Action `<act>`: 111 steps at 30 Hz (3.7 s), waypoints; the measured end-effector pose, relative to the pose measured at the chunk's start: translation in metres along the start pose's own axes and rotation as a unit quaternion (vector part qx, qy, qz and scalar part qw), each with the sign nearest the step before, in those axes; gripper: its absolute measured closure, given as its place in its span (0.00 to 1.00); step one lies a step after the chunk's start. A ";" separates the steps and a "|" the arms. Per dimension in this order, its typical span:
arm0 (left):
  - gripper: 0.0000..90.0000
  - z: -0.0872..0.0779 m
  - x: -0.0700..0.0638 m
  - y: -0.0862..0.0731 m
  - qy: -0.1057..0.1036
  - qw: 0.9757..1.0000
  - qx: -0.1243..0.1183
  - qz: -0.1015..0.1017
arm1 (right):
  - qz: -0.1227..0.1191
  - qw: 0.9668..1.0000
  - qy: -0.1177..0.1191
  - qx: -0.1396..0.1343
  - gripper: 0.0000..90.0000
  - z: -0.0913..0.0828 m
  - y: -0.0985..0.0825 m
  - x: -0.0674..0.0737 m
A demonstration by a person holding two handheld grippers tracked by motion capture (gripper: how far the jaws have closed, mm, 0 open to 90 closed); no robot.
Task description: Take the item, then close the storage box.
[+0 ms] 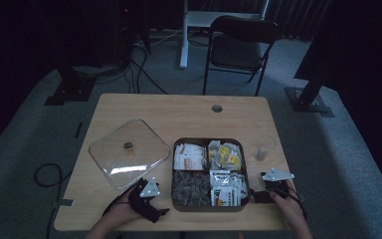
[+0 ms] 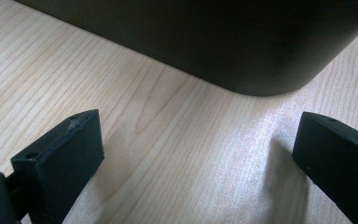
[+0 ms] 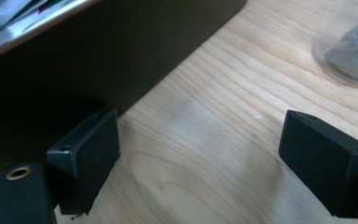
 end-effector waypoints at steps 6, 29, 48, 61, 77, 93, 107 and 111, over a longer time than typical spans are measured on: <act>0.02 0.000 0.000 0.000 0.000 1.000 0.000 0.000 | 0.014 1.000 0.008 0.001 0.13 0.001 -0.001 -0.001; 0.03 -0.003 0.006 -0.002 0.020 1.000 0.007 -0.013 | 0.025 1.000 0.007 0.001 0.13 0.001 -0.001 -0.001; 0.04 -0.013 0.029 -0.003 0.062 0.997 0.006 -0.052 | 0.026 1.000 0.006 0.001 0.13 0.001 -0.001 0.000; 0.04 -0.024 0.064 -0.003 0.116 0.988 -0.005 -0.098 | 0.026 1.000 0.006 0.001 0.13 0.000 -0.001 -0.001; 0.04 -0.024 0.099 -0.006 0.204 0.968 -0.001 -0.146 | 0.026 1.000 0.006 0.001 0.13 0.000 -0.001 -0.001; 0.04 -0.025 0.123 -0.011 0.245 0.952 0.013 -0.184 | 0.026 1.000 0.006 0.001 0.13 0.000 -0.001 -0.001; 0.06 -0.025 0.146 -0.008 0.270 0.940 -0.003 -0.208 | 0.026 1.000 0.006 0.001 0.13 0.000 -0.001 -0.001; 0.06 -0.023 0.154 -0.008 0.281 0.934 -0.002 -0.219 | 0.025 1.000 0.006 0.001 0.13 0.000 -0.001 -0.001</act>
Point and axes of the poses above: each handheld gripper's, and its own axes: z roughly forward along the jaws, y roughly out of its top, x roughly to its left, the point moved 5 cm from there along z, roughly forward along the jaws, and after that the axes turned 13 degrees about y, right-handed, at the moved point
